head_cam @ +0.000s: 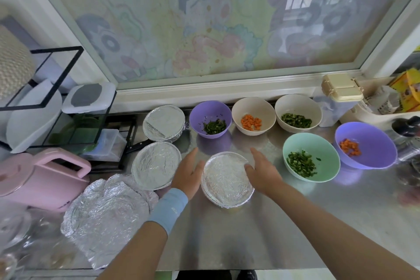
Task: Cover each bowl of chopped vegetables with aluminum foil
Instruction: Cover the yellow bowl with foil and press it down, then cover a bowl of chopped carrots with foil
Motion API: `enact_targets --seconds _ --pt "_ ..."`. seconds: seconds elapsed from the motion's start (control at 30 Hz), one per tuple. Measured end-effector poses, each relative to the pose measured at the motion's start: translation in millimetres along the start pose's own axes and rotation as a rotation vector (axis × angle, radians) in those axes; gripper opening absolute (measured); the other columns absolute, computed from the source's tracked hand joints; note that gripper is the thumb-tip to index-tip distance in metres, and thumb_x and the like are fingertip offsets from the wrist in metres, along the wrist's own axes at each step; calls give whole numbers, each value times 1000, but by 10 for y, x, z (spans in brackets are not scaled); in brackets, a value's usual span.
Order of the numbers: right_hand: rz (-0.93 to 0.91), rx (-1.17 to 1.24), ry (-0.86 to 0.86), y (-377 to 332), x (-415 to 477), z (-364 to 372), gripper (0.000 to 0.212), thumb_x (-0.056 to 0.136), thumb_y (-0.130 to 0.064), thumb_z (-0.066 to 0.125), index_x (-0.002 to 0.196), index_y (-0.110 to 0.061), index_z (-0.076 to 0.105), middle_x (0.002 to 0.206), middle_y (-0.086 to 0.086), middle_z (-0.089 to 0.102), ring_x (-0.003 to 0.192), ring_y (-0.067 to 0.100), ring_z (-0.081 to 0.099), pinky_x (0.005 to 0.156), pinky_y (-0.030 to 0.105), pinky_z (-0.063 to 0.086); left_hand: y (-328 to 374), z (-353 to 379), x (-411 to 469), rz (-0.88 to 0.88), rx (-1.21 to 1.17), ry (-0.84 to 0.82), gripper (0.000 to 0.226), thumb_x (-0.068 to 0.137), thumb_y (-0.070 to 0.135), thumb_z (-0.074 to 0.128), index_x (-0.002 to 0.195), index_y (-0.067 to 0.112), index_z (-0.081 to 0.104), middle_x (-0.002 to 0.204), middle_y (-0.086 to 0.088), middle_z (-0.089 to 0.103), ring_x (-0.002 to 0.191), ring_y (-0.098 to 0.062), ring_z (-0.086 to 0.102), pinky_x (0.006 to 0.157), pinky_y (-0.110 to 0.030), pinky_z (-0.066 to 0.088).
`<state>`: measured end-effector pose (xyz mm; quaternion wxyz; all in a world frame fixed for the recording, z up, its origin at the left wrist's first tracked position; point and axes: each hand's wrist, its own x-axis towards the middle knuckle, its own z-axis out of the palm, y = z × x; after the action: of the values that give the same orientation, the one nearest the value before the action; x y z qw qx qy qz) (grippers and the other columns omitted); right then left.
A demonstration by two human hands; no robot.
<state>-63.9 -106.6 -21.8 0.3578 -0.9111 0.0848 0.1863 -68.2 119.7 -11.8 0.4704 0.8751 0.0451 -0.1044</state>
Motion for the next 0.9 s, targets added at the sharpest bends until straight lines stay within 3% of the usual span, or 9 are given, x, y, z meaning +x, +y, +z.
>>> enact_targets --seconds 0.1,0.17,0.23,0.3,0.4,0.5,0.6,0.73,0.9 --pt "-44 -41 49 -213 251 -148 42 98 -22 47 140 -21 47 142 2 50 130 24 47 108 34 35 160 -229 279 -6 16 48 42 102 26 44 144 21 44 128 14 44 119 -6 43 101 -24 31" --pt "-63 -49 32 -397 449 -211 32 98 -21 43 127 -23 56 126 2 60 120 26 55 98 34 41 214 -341 529 -13 63 55 24 99 25 47 121 30 56 107 15 46 101 -11 45 91 -29 37" --pt "-56 -46 1 -589 641 -230 35 99 -23 40 131 -20 54 123 6 62 115 29 59 92 35 44 217 -423 793 -14 169 38 11 95 25 49 104 28 55 97 11 45 91 -16 45 87 -40 45" --pt "8 -23 -5 -759 817 -205 35 98 -20 38 130 -14 52 119 11 61 111 32 59 89 35 46 180 -491 1042 -11 312 2 28 91 28 48 115 17 56 106 7 51 94 -19 50 90 -43 47" --pt "106 -58 9 -921 1091 -117 34 101 -18 32 117 -2 58 115 17 62 108 34 60 86 37 50 64 -545 1430 76 590 -24 40 88 32 48 127 22 52 122 -1 56 115 -27 50 97 -43 45" --pt "167 -173 -17 -987 1312 6 43 103 -31 33 116 0 60 114 19 63 108 34 60 85 35 48 -11 -552 1763 104 734 -120 59 94 36 50 148 20 32 153 -8 35 141 -29 29 116 -42 25" --pt "251 -161 -26 -1010 1489 143 47 102 -36 37 114 1 63 104 16 65 103 30 63 81 32 49 -66 -533 1998 172 876 -166 67 98 39 46 154 16 18 161 -8 19 149 -27 15 122 -42 11" --pt "430 40 32 -1020 1574 243 33 95 -25 50 109 2 62 97 13 67 92 29 66 72 32 51 -105 -491 2064 193 898 -194 68 99 42 43 155 16 13 161 -5 20 150 -25 12 123 -44 0" --pt "462 312 119 -1133 1447 159 18 73 -5 51 81 1 65 60 13 69 57 29 71 62 45 62 -79 -541 2012 177 775 -106 70 99 41 44 156 18 10 162 -4 16 150 -24 10 122 -43 3"
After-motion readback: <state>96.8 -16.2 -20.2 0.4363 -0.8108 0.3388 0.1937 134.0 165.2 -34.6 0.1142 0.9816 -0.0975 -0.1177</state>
